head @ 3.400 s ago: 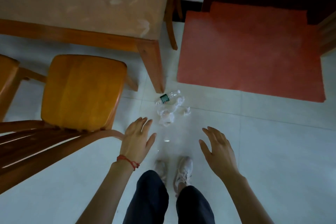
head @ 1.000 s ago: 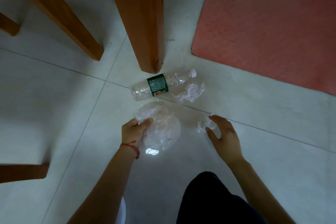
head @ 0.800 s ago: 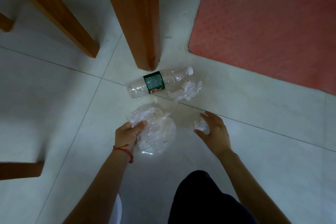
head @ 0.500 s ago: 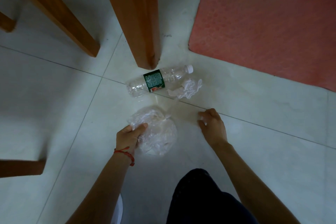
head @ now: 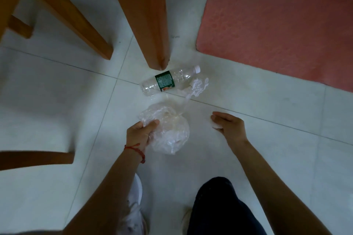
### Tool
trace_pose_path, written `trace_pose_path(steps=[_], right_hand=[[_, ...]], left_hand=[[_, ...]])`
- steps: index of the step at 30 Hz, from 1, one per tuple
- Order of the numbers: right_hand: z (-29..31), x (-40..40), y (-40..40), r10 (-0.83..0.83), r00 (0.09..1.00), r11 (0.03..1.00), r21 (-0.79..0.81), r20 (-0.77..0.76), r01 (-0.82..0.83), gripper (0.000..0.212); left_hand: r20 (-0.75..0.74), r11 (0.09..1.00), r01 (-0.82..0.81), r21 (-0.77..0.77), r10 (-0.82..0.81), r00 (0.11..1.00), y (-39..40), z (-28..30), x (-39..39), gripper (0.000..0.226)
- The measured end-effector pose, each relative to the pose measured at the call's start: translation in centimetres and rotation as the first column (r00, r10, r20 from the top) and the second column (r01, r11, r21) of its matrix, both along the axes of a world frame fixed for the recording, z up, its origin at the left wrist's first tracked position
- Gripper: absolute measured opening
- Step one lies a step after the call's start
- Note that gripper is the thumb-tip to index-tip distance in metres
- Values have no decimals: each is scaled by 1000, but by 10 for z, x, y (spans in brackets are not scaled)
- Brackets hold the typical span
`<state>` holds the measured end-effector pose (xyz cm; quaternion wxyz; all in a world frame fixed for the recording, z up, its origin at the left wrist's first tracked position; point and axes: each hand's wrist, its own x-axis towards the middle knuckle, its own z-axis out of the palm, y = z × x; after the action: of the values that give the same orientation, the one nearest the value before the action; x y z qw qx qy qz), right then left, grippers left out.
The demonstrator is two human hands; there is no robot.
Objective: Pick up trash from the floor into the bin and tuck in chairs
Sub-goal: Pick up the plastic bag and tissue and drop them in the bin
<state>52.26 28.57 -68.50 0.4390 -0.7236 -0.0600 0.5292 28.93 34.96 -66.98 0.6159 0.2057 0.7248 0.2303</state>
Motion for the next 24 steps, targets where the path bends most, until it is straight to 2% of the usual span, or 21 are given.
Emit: trace_pose_path(steps=[2,6,11,19,24], right_hand=[[28,-5,-1,-14,999,1000,4,-32,14,15],[93,-16,-4,-19,996,1000,9,-86,20,15],[190,-26,-14,-12,994,999,32,-109,16,15],[342,-26,-43,9,997,999,53,-82,-4,16],[421,-28,-58,11,999,998,66,-51,-8,15]], left_hand=[[-9,1000,11,-8,-11,1000,-3,29,-3,23],[21,999,-36,-5,36,999,-9,98,-11,14],[58,997,-73,-8,74,996,-26,194,-16,15],[99,997,-69,25,66,993,-61,343,-15,15],[105,979,-177,103,166,981,-86,420,-20,8]])
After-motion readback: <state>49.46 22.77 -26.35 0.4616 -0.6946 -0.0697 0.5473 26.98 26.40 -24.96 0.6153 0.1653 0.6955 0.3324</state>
